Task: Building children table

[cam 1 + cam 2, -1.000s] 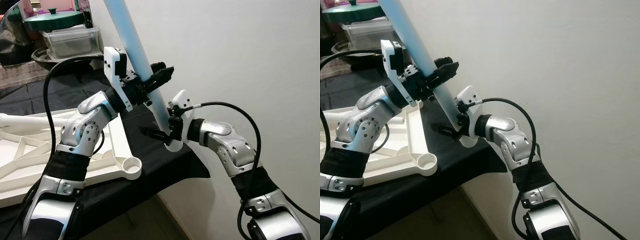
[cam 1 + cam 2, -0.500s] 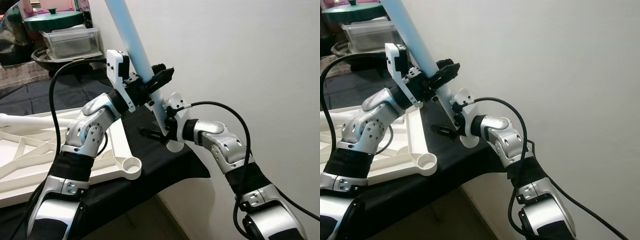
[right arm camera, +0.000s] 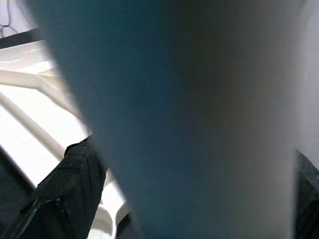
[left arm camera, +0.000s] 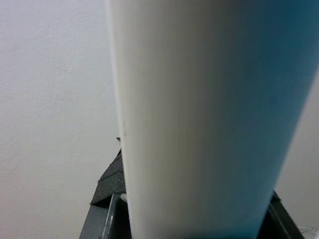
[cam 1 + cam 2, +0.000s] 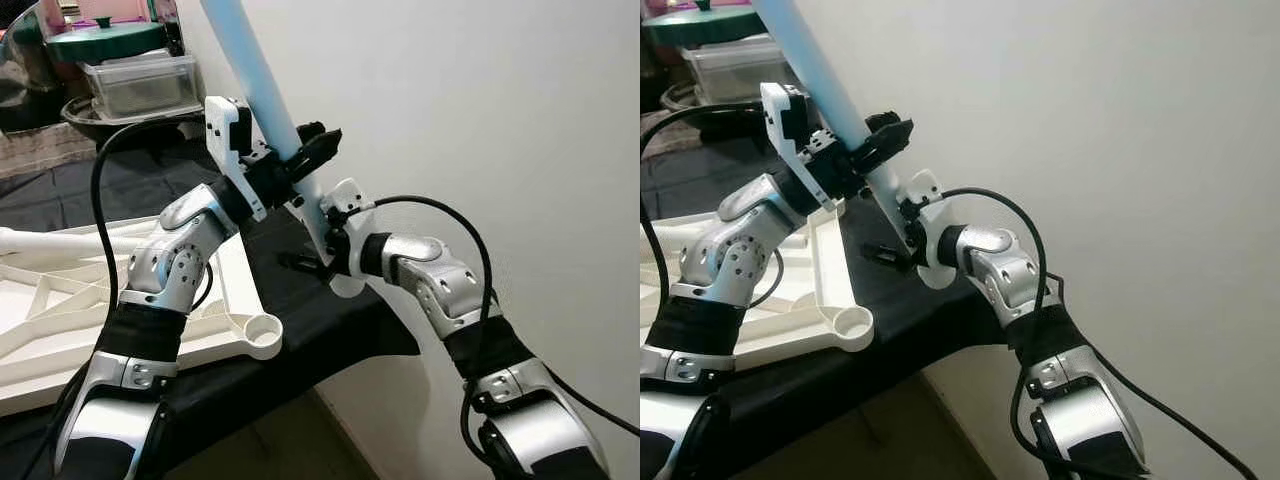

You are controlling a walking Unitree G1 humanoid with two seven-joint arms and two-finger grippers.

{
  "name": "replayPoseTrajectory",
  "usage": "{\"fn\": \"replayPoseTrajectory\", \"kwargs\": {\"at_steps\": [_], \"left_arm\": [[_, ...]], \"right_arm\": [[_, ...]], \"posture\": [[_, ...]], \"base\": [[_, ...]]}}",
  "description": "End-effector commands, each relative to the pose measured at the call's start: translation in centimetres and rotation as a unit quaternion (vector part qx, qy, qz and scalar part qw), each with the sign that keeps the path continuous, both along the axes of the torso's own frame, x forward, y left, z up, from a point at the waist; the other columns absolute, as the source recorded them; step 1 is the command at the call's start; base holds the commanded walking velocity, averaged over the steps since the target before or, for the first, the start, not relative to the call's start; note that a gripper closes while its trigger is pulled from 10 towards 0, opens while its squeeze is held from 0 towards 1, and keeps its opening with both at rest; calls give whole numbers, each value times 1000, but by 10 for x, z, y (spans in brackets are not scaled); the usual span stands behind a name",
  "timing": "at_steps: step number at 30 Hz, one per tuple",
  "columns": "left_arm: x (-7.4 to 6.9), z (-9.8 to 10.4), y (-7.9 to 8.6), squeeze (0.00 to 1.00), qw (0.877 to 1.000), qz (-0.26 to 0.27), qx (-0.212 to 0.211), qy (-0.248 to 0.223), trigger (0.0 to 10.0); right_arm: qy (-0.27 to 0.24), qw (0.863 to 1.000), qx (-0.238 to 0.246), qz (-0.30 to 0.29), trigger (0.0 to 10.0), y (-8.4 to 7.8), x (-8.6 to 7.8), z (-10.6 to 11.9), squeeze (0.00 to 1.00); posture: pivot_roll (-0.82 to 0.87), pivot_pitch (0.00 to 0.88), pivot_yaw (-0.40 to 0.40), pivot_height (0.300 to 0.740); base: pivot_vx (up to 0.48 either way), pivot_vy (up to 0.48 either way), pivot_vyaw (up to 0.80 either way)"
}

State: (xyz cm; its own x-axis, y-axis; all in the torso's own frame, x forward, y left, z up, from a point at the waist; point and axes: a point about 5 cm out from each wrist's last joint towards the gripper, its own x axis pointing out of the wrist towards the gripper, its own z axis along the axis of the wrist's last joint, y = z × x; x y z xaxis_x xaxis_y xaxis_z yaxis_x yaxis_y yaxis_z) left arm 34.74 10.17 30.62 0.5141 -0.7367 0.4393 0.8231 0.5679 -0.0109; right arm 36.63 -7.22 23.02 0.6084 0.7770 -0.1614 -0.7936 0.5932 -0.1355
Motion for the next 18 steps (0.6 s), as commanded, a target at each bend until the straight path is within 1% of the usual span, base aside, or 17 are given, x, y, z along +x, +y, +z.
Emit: {"fn": "replayPoseTrajectory", "kwargs": {"at_steps": [1, 2, 3, 4, 5, 6, 16, 18], "left_arm": [[-5, 9, -12, 0, 999, -25, -2, -22, 10000], [-5, 9, -12, 0, 999, -25, -3, -21, 10000], [-5, 8, -12, 0, 999, -25, -3, -21, 10000], [-5, 8, -12, 0, 999, -24, -3, -20, 10000], [-5, 8, -12, 0, 999, -24, -3, -20, 10000], [-4, 8, -12, 0, 999, -24, -4, -20, 10000], [-3, 7, -11, 0, 1000, -23, -5, -18, 10000], [-1, 5, -10, 0, 1000, -20, -5, -8, 10000]], "right_arm": [[-4, 1000, 5, -7, 10000, 3, 2, 3, 0], [-6, 1000, 6, -12, 10000, 3, 3, 4, 0], [-7, 1000, 8, -14, 6980, 3, 4, 5, 0], [-8, 1000, 10, -17, 4824, 4, 5, 6, 0], [-8, 1000, 10, -17, 4824, 4, 5, 6, 0], [-9, 1000, 13, -17, 0, 5, 5, 6, 0], [-15, 1000, 17, -5, 0, 11, 4, 9, 0], [-16, 1000, 18, -6, 0, 12, 5, 10, 0]], "posture": [[54, 0, -32, 740], [54, 0, -31, 740], [54, 0, -32, 740], [53, 0, -32, 740], [53, 0, -32, 740], [52, 0, -33, 740], [52, 0, -32, 740], [50, 0, -30, 740]], "base": [[0, 0, 0], [0, 0, 0], [0, 0, 0], [0, 0, 0], [0, 0, 0], [0, 0, 0], [0, 0, 0], [0, 0, 0]]}}
